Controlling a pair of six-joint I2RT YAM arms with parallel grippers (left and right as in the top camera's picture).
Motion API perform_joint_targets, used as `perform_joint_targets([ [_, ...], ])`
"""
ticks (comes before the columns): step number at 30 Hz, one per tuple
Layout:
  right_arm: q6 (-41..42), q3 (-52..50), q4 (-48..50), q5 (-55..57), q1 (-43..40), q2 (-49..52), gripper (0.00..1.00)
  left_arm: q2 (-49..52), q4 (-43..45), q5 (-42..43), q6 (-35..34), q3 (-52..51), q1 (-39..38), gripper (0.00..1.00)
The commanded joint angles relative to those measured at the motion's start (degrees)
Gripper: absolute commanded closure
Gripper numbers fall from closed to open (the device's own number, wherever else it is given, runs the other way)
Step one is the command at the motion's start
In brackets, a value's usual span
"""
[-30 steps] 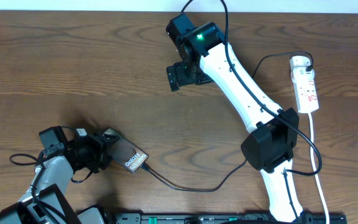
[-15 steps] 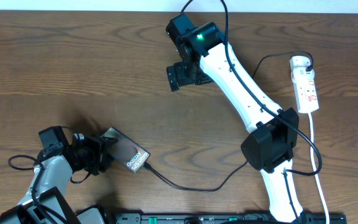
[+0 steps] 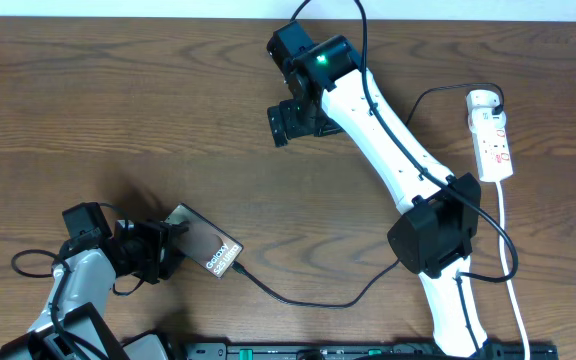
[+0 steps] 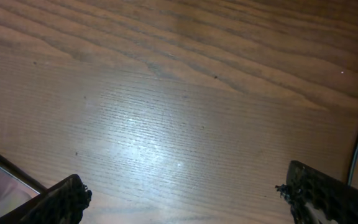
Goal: Plug charger to phone and switch on socket
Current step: 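Lay the phone flat on the table and open the left gripper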
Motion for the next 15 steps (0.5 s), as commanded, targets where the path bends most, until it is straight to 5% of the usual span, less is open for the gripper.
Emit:
perform_joint_targets([
  [1,0.33,0.74,0.04,-0.15,0.24,-0.83,0.01,3.3,-2.03,-19.15,0.83,-4.57,-0.04,0.4],
  [15,0.33,0.74,0.66,-0.13,0.24,-0.83,0.01,3.3,-3.91,-19.17,3.65,0.31,-0.04,0.4],
])
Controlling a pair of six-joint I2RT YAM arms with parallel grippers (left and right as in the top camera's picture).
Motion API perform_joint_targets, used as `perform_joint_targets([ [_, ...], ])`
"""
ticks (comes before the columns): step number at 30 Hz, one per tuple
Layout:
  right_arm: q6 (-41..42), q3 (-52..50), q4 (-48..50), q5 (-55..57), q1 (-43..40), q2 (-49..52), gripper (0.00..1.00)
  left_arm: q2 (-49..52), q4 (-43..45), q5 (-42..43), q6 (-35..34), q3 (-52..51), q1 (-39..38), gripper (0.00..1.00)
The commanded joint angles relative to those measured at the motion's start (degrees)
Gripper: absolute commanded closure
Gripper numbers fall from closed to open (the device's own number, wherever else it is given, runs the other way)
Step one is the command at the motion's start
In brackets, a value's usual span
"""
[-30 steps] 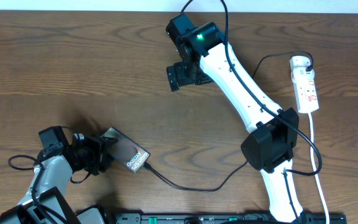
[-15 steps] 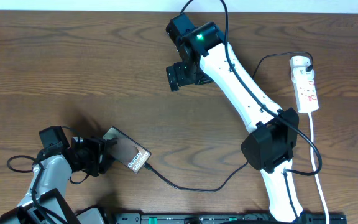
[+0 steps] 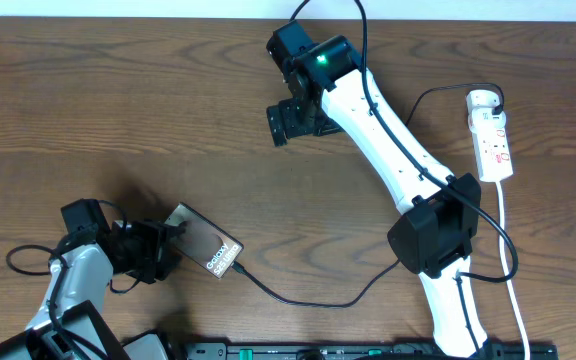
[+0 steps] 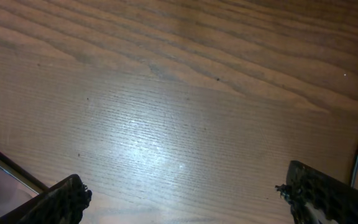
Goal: Plug charger to phone and switch on socket
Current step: 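Lay the phone flat on the table and open the left gripper, then lift the left gripper off the phone and move right arm toward power strip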
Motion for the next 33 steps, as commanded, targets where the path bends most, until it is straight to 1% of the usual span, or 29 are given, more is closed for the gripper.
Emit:
perform_joint_targets([
  [1,0.33,0.74,0.13,0.09,0.24,-0.83,0.01,2.84,-0.79,-15.82,3.37,-1.97,0.15,0.4],
  [9,0.33,0.74,0.28,0.09,0.24,-0.83,0.01,2.82,-2.86,-15.82,4.68,1.29,0.15,0.4],
  [17,0.31,0.74,0.35,0.09,0.2,-0.83,0.01,1.44,-6.86,-15.82,6.19,6.51,0.15,0.4],
  [27,0.31,0.74,0.55,0.09,0.2,-0.83,0.01,-5.97,-12.41,-15.74,6.69,12.83,0.15,0.4],
  [33,0.31,0.74,0.74,0.09,0.17,-0.81,0.01,-9.94,-13.84,-11.32,9.84,16.2,0.15,0.39],
])
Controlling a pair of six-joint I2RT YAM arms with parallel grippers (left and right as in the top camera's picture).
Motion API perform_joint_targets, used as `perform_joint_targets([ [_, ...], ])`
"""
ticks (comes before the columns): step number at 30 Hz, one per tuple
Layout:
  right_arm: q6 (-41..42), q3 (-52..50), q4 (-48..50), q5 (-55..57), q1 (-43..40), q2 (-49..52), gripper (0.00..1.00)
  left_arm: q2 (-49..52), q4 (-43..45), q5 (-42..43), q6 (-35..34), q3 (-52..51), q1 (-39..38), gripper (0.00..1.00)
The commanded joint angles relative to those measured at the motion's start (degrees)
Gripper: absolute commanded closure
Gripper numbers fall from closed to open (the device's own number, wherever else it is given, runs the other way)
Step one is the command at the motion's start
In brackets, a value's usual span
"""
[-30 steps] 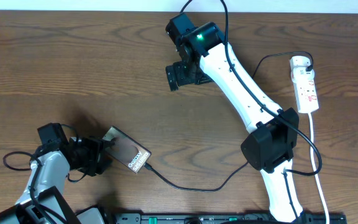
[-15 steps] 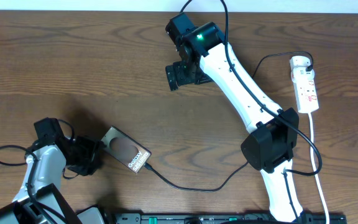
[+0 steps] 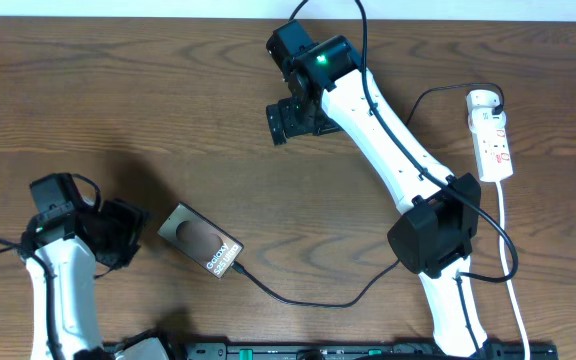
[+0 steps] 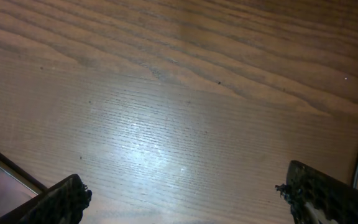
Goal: Plug charger to phone and switch on socket
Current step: 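Lift the left gripper off the phone and move right arm toward power strip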
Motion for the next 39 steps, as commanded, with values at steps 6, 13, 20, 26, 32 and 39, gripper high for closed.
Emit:
perform_joint_targets([
  [6,-0.11,0.74,0.13,1.4,-0.04,-0.81,0.01,-5.22,-0.5,13.86,8.02,5.25,0.09,0.32],
  [13,-0.09,0.74,-0.31,3.08,-2.78,-0.83,0.01,-6.34,-2.54,32.13,17.18,10.82,-0.63,0.21],
  [20,-0.09,0.79,-1.01,3.32,-10.88,-2.25,0.01,-6.38,-3.48,33.73,18.47,16.9,-6.6,0.16],
  [26,-1.68,2.78,-1.64,1.68,-21.94,-6.86,0.01,-6.38,-3.5,29.88,18.47,18.08,-10.88,0.13],
  [32,-3.13,4.55,-0.63,-2.78,-33.86,-14.19,0.01,-6.38,-3.1,28.81,18.47,18.08,-11.54,0.12],
  [39,-4.92,4.52,-0.94,-5.11,-46.27,-18.43,0.01,-6.38,-3.34,27.06,18.49,18.08,-11.54,0.12],
])
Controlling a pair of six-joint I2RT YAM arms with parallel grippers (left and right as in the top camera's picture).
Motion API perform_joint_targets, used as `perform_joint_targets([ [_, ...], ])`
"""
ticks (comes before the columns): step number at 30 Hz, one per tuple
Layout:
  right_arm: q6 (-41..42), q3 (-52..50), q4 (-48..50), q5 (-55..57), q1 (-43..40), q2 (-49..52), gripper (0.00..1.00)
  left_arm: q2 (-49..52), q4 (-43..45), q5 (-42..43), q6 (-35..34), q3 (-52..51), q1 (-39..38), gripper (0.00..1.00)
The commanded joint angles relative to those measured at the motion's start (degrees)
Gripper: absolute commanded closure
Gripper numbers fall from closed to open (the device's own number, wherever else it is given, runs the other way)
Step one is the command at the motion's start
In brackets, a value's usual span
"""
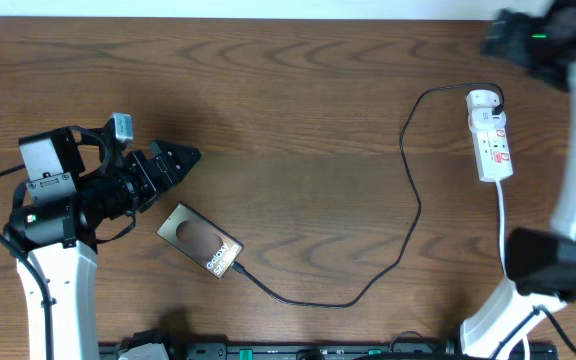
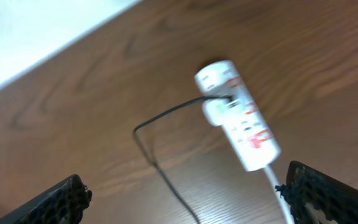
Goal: Plug charger to phone and switch on socket
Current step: 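Lift the left gripper off the phone and move right arm toward power strip, then position the right gripper over the power strip switch beside the charger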
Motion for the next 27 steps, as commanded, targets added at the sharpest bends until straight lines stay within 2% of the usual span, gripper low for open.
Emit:
perform_joint_targets([
  [1,-2.71,0.04,-0.52,-2.1,-3.72,0.44,0.01,-0.52,0.04,-1.01,1.4,1.14,-0.22,0.12],
  [4,-6.8,-0.15,-0.42,-5.55,-7.28,1.92,0.01,-0.52,0.04,-1.01,1.44,1.14,-0.22,0.12],
  [10,-22.29,-0.15,-0.7,-17.11,-12.72,7.74,0.01,-0.5,0.02,-3.58,1.6,1.14,-0.22,0.12],
  [13,-26.95,-0.17,-1.07,-21.11,-14.73,11.3,0.01,-0.5,0.02,-4.61,1.79,1.14,-0.22,0.12],
  [20,-34.38,-0.17,-1.07,-26.53,-17.73,19.34,0.01,-0.5,-0.59,-6.82,2.27,1.14,-0.22,0.12],
  [27,-35.34,-0.15,-0.42,-30.93,-17.38,27.91,0.01,-0.5,-1.44,-7.82,2.67,1.11,-0.22,0.12],
])
